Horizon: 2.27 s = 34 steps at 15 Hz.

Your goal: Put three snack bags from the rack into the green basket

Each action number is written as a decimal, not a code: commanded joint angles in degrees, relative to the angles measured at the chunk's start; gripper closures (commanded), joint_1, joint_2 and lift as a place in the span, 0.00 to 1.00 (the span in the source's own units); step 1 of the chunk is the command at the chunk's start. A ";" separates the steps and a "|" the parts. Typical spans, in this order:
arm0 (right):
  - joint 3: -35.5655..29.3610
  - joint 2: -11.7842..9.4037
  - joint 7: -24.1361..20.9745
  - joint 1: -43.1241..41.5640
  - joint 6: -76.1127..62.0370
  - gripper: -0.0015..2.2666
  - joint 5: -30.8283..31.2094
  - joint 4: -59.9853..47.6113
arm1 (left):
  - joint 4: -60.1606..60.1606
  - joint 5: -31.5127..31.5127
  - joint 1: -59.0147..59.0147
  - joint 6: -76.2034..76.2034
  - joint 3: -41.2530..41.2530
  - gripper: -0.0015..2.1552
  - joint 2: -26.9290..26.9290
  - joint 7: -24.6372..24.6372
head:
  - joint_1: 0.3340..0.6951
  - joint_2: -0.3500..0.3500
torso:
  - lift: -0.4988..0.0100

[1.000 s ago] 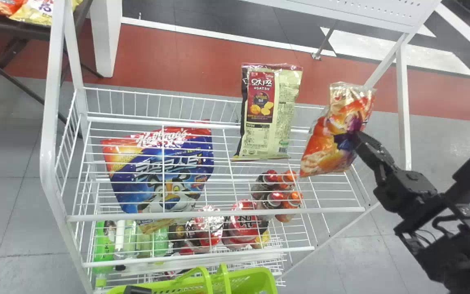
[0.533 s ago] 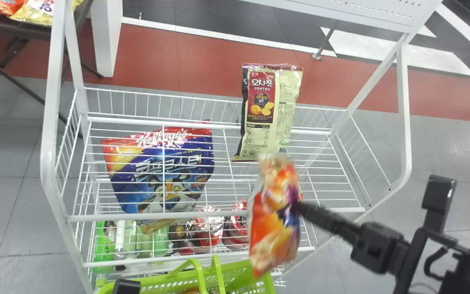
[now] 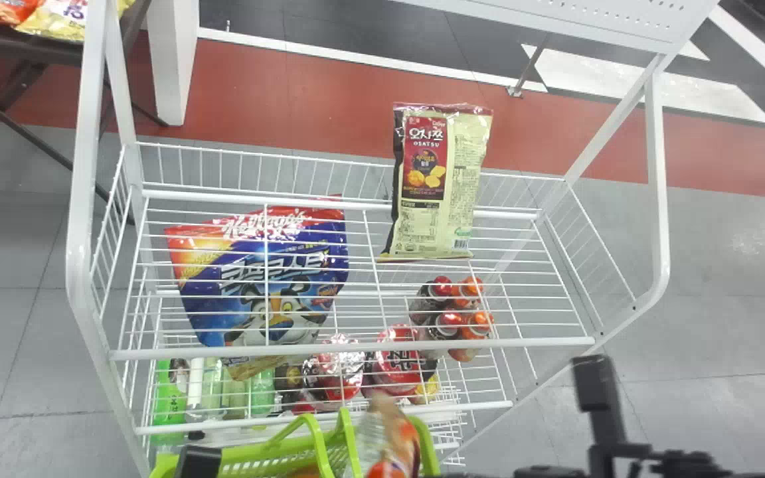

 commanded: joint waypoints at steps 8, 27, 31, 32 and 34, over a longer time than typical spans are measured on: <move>16.33 -4.77 -4.82 -3.04 -2.27 0.90 11.57 15.51 | -0.06 0.06 -0.01 -0.18 -0.46 0.59 -0.15 -0.04 | 1.00 0.00 | 0.98; 16.68 5.43 -12.82 8.74 -80.49 0.05 10.69 3.21 | 0.91 0.06 -0.10 -1.77 0.51 0.59 -0.15 0.05 | 1.00 0.00 | 0.98; 17.38 5.78 -14.66 9.62 -88.58 0.05 12.09 6.90 | 1.08 0.06 -0.01 -1.77 0.86 0.59 -0.15 -0.21 | 1.00 0.00 | 0.98; 17.56 6.13 -15.89 9.62 -88.93 0.05 12.88 6.99 | 1.08 0.06 -0.01 -1.77 0.78 0.59 -0.15 -0.21 | 1.00 0.00 | 0.98; 17.73 6.66 -16.25 9.62 -90.33 0.05 13.50 7.16 | 1.17 -0.03 -0.01 -1.59 0.69 0.59 -0.15 -0.21 | 1.00 0.00 | 0.98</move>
